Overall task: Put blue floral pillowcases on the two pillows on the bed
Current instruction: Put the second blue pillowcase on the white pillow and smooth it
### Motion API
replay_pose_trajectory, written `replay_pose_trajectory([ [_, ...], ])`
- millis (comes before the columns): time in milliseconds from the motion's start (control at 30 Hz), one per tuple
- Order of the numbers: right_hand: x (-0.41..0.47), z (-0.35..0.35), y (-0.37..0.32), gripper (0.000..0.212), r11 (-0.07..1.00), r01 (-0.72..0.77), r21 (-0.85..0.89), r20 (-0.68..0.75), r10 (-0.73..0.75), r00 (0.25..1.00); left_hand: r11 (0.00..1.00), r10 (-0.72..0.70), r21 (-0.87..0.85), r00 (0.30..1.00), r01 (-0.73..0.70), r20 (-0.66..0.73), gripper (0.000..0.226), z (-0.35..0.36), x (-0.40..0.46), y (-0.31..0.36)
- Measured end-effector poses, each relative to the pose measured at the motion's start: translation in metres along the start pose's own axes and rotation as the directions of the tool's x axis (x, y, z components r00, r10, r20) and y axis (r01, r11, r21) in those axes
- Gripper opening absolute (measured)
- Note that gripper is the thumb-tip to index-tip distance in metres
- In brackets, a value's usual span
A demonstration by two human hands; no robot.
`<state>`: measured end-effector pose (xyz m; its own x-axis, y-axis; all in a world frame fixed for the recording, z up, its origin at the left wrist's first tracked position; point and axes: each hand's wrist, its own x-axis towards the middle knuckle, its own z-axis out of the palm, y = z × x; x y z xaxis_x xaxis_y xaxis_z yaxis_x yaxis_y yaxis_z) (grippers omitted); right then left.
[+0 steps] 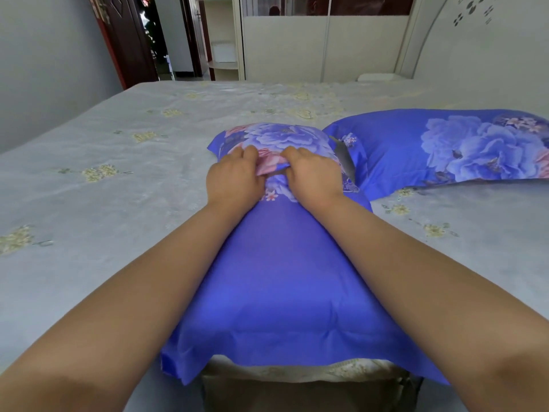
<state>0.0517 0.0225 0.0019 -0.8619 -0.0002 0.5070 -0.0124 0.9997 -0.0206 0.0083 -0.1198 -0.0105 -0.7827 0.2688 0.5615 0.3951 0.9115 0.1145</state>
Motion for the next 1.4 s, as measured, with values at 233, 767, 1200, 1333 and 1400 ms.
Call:
replay_pose_trajectory([
  [233, -0.031, 0.001, 0.035, 0.036, 0.975, -0.12, -0.185, 0.001, 0.122, 0.993, 0.992, 0.089, 0.101, 0.987, -0.076, -0.131, 0.027, 0.005, -0.017, -0.02],
  [767, -0.06, -0.007, 0.047, 0.021, 1.0, -0.018, 0.021, -0.3, 0.023, 0.954, 0.97, 0.239, 0.035, 0.926, -0.24, -0.292, 0.018, -0.014, -0.038, -0.023],
  [1200, -0.117, 0.028, 0.1, 0.033, 0.816, -0.576, 0.052, 0.238, 0.55, 0.801, 0.881, -0.36, -0.227, 0.899, 0.416, 0.249, 0.02, 0.021, -0.087, -0.087],
  [1333, -0.112, 0.029, 0.104, 0.037, 0.781, -0.616, 0.102, 0.401, 0.535, 0.744, 0.82, -0.398, -0.195, 0.78, 0.539, 0.482, 0.022, 0.02, -0.089, -0.106],
  [1400, -0.104, 0.021, 0.104, 0.045, 0.747, -0.641, 0.174, 0.452, 0.518, 0.726, 0.86, -0.39, -0.142, 0.811, 0.49, 0.437, 0.018, 0.007, -0.089, -0.109],
])
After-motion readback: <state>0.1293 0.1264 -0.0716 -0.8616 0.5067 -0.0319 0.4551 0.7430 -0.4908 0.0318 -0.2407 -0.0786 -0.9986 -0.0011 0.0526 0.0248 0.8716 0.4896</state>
